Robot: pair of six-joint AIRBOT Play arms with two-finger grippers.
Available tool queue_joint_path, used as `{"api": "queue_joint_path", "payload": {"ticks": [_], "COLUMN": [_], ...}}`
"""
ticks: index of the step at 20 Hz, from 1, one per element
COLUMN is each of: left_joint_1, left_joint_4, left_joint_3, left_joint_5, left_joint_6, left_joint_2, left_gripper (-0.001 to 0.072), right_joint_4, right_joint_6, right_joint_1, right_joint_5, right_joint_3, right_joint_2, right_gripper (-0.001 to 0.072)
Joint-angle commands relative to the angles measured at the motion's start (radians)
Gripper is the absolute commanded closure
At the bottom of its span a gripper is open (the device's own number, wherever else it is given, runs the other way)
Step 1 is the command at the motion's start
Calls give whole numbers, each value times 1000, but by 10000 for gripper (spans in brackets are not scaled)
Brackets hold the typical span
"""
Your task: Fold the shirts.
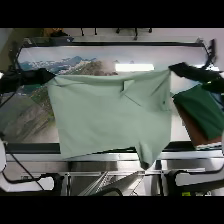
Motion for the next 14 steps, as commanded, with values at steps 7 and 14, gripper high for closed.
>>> {"api": "queue_joint_path", "payload": {"ticks": [7,14], "left_joint_1": [-15,-35], "left_joint_4": [99,299], "left_joint_3": [509,580], "left_joint_5": [-18,-153], "left_joint_6": [-46,-25], "left_joint_2": [-541,-595], "left_gripper": [694,694], "right_joint_4": [-137,-599], "right_joint_6": [105,267], "right_joint_1": [90,121], "right_joint_5": [-95,60], "right_joint_3": [346,336], "right_joint_2": [-447,-425], "right_gripper": [695,696]}}
